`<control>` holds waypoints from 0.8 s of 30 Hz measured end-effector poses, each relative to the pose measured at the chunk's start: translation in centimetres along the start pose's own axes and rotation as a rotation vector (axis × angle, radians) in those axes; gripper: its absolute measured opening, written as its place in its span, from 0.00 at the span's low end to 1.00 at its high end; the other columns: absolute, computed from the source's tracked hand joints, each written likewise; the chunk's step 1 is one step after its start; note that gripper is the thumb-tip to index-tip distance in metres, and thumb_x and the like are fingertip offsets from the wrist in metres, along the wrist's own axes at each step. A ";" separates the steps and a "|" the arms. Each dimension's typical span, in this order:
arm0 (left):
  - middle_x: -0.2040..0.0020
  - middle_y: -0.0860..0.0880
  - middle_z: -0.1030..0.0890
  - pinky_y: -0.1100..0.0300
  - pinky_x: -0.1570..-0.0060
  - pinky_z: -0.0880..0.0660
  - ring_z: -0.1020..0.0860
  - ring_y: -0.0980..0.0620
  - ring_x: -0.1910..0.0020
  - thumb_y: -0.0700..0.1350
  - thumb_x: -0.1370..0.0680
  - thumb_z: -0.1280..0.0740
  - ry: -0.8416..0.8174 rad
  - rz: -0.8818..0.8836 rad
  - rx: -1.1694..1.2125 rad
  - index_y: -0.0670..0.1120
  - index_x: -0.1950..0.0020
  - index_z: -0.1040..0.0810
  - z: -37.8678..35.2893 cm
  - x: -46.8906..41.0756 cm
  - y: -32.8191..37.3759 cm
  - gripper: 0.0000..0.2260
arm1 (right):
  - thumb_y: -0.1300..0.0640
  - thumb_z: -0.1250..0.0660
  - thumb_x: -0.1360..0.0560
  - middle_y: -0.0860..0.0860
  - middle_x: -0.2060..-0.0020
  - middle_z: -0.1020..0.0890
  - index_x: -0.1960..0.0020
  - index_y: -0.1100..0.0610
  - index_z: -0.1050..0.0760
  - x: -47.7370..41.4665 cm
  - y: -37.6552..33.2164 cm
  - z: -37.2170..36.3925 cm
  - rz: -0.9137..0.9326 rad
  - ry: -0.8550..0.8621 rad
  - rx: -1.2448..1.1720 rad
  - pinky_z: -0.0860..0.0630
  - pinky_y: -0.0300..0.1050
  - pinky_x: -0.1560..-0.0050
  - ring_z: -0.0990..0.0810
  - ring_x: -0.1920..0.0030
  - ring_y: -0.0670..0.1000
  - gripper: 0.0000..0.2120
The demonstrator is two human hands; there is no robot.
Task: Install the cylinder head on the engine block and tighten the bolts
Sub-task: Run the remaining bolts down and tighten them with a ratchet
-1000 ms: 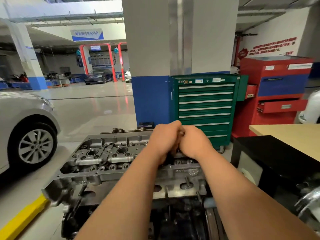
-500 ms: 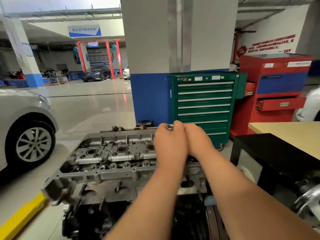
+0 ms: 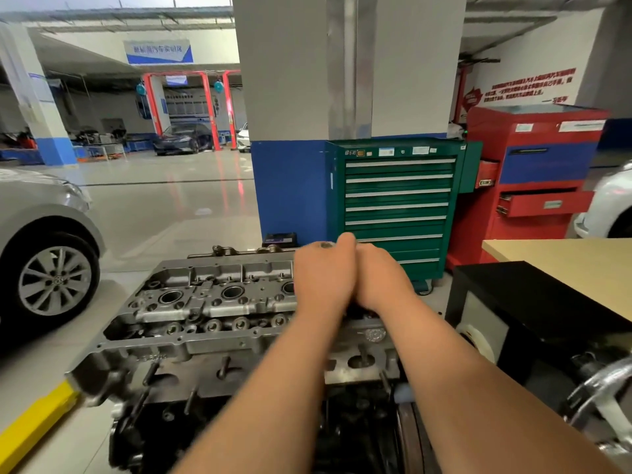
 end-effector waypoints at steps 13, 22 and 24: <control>0.79 0.52 0.41 0.59 0.72 0.48 0.49 0.51 0.76 0.42 0.28 0.45 -0.565 0.209 0.154 0.50 0.78 0.37 2.4 -2.3 1.3 0.18 | 0.61 0.40 0.28 0.53 0.58 0.19 0.57 0.55 0.26 -0.1 0.2 -0.1 -0.019 0.031 0.024 0.24 0.47 0.59 0.21 0.57 0.58 0.05; 0.77 0.54 0.34 0.60 0.73 0.41 0.40 0.54 0.77 0.44 0.28 0.38 -0.147 0.021 0.043 0.48 0.72 0.35 0.6 -0.5 -0.2 0.13 | 0.61 0.40 0.27 0.52 0.57 0.20 0.59 0.50 0.30 0.0 0.1 -0.3 0.010 0.014 0.033 0.27 0.48 0.60 0.21 0.55 0.58 0.06; 0.80 0.53 0.40 0.62 0.75 0.47 0.49 0.53 0.77 0.40 0.26 0.45 -0.561 0.191 0.190 0.51 0.76 0.39 2.3 -2.3 1.0 0.18 | 0.61 0.40 0.29 0.52 0.59 0.19 0.59 0.51 0.27 0.2 0.2 -0.1 -0.010 0.034 0.014 0.26 0.47 0.61 0.22 0.56 0.57 0.06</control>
Point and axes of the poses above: each hand's wrist, its own x-axis away from the middle knuckle, its own z-axis out of the back of the hand, y = z × x, the point moved 1 cm from there along -x, towards the middle knuckle
